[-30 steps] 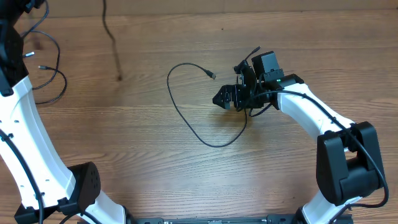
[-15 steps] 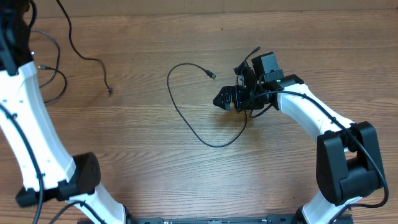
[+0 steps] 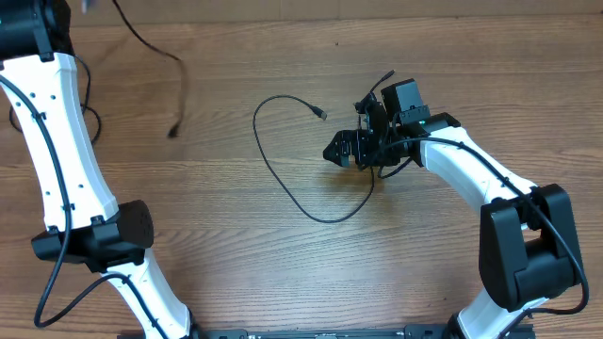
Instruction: Untangle cables
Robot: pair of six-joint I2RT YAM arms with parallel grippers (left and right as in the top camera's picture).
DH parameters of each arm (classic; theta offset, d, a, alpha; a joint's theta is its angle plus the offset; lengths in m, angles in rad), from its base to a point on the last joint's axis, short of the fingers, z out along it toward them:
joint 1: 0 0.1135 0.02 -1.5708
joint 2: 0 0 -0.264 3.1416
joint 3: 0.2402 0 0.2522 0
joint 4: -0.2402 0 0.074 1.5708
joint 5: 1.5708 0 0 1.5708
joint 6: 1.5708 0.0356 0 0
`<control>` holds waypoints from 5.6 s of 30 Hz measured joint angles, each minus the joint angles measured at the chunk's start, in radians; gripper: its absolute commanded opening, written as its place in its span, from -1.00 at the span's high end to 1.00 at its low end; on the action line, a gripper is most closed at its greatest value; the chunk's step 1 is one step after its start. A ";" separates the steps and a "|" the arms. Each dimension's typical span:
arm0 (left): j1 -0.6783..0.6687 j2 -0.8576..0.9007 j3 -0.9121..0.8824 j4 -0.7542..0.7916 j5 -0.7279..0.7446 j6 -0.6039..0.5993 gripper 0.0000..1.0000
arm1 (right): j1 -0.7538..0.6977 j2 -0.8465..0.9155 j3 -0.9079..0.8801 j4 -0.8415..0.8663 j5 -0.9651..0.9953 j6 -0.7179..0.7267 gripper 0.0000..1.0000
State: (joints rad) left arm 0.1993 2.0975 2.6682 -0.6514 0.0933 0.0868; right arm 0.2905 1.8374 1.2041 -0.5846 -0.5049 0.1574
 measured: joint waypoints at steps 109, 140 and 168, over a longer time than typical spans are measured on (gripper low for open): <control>-0.441 0.235 -0.050 -0.853 0.129 -0.095 -0.99 | 0.000 0.000 -0.003 0.088 0.037 0.026 -1.00; -0.840 0.235 -0.076 -1.011 -0.180 -0.060 -1.00 | -0.846 -0.430 0.121 -0.576 0.040 0.030 -0.99; -0.865 -0.137 -1.128 -0.374 -0.293 -0.211 -0.99 | -0.846 -0.486 0.121 -0.619 0.041 -0.050 -1.00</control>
State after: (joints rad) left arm -0.6659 1.9602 1.5398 -1.0256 -0.2001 -0.1242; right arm -0.5556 1.3510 1.3251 -1.2034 -0.4637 0.1070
